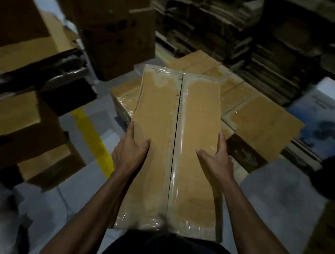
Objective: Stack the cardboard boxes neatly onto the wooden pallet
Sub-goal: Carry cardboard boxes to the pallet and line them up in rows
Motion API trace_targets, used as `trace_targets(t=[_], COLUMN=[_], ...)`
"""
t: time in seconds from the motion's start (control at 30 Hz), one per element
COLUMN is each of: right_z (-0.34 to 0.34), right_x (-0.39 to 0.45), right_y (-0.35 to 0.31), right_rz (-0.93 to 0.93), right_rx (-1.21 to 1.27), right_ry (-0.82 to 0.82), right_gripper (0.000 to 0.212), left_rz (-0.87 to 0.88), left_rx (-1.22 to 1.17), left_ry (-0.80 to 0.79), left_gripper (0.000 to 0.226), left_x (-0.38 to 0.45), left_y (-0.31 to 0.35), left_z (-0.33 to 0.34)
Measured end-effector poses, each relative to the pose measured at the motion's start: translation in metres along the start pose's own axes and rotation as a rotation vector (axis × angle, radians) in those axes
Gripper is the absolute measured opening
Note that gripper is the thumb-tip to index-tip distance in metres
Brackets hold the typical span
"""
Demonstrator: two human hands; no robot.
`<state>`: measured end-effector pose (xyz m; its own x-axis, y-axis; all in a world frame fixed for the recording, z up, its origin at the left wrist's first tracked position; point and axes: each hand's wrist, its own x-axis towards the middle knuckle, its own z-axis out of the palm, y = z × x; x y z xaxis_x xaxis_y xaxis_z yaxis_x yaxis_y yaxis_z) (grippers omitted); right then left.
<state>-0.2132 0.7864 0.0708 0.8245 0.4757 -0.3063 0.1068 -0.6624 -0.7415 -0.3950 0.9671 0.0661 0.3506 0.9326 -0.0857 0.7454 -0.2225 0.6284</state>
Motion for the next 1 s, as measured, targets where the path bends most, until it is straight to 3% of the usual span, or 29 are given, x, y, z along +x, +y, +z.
trace_targets(t=[0.27,0.43,0.63,0.83,1.0], right_z=[-0.034,-0.059,-0.095,-0.122,-0.131], right_x=[-0.053,-0.083,-0.101,-0.105,-0.093], right_y=[0.052,0.095,0.154,0.204,0.230], right_rz=[0.207,0.358,0.461,0.572,0.614], right_rx=[0.116,0.130,0.154,0.184,0.189], right_ry=[0.285,0.423,0.465,0.428,0.390], right_gripper=[0.098,0.099,0.096,0.100,0.097], left_rz=[0.262,0.375,0.380,0.394,0.385], left_rx=[0.022,0.040,0.085,0.121,0.159], left_ry=[-0.295,-0.384,-0.497,-0.554,-0.623], left_gripper=[0.083,0.085,0.088,0.055,0.049], left_x=[-0.002,-0.034,-0.077,-0.113,-0.117], left_y=[0.055,0.086,0.116,0.136,0.144], left_z=[0.043,0.081,0.132,0.170,0.196])
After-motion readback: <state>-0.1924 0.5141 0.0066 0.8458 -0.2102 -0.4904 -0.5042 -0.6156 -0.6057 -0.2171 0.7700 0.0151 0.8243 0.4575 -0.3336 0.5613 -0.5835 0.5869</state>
